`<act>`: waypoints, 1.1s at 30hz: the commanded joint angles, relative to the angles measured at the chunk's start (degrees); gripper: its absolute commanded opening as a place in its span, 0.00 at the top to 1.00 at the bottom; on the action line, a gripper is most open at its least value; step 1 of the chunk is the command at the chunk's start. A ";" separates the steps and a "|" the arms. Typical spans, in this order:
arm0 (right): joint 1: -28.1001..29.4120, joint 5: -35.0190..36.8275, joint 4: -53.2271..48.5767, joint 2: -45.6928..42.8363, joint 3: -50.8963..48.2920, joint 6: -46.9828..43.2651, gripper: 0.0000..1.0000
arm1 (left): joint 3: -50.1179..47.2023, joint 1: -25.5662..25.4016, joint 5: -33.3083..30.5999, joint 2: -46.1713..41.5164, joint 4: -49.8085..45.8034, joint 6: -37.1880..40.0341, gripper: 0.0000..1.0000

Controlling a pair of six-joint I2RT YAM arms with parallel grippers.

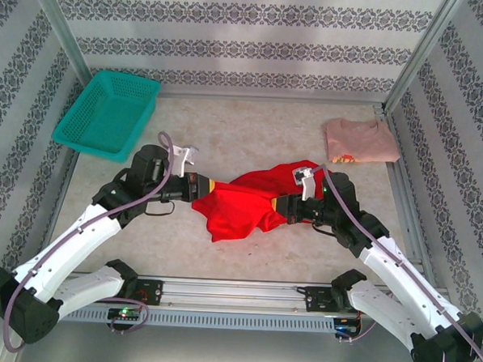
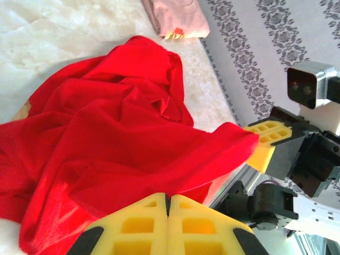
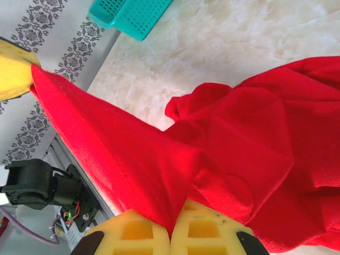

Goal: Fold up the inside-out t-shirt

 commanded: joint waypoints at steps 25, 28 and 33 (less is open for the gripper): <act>5.23 -8.59 4.35 -0.14 -1.74 -2.14 0.60 | -2.03 -4.86 -3.13 0.85 -5.49 9.33 1.00; 5.23 -5.78 -1.00 -0.44 0.00 -5.16 0.57 | -3.02 -4.86 -2.13 0.22 -8.14 9.25 1.00; 4.80 8.15 -5.36 0.04 1.19 -4.88 0.54 | -6.79 -5.04 3.28 1.70 -13.42 4.97 1.00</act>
